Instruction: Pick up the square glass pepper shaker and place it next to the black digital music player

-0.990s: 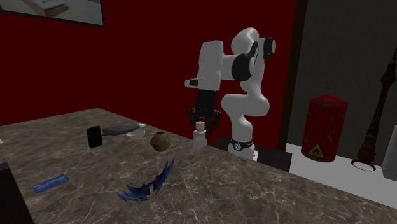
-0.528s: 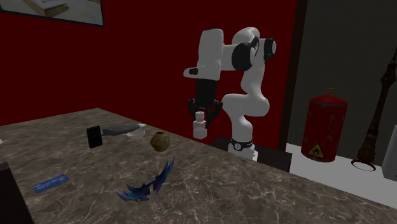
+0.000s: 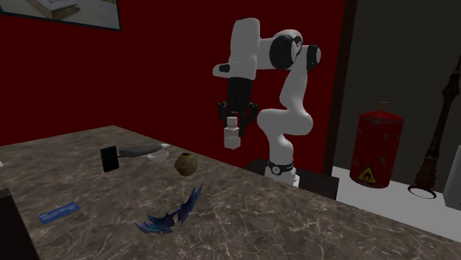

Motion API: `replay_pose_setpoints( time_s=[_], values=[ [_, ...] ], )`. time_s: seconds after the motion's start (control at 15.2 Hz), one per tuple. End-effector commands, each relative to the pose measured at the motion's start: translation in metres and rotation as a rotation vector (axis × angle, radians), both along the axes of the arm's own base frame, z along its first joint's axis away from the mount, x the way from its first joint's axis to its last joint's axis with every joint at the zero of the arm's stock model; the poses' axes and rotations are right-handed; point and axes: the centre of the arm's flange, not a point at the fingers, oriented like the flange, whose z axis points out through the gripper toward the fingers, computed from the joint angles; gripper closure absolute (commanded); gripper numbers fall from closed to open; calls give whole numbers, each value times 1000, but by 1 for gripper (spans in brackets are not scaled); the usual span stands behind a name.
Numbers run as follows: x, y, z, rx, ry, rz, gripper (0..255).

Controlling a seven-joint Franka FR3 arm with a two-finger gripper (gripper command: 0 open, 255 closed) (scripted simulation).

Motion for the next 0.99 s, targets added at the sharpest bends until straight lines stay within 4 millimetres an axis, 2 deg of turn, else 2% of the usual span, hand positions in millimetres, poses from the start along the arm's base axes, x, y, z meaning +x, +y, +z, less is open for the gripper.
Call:
replay_pose_setpoints(
  time_s=[0.0, 0.13, 0.92],
  values=[
    [0, 1, 11, 0, 1, 0, 255],
    [0, 1, 17, 0, 1, 0, 255],
    [88, -131, 18, 0, 1, 0, 255]
  ],
)
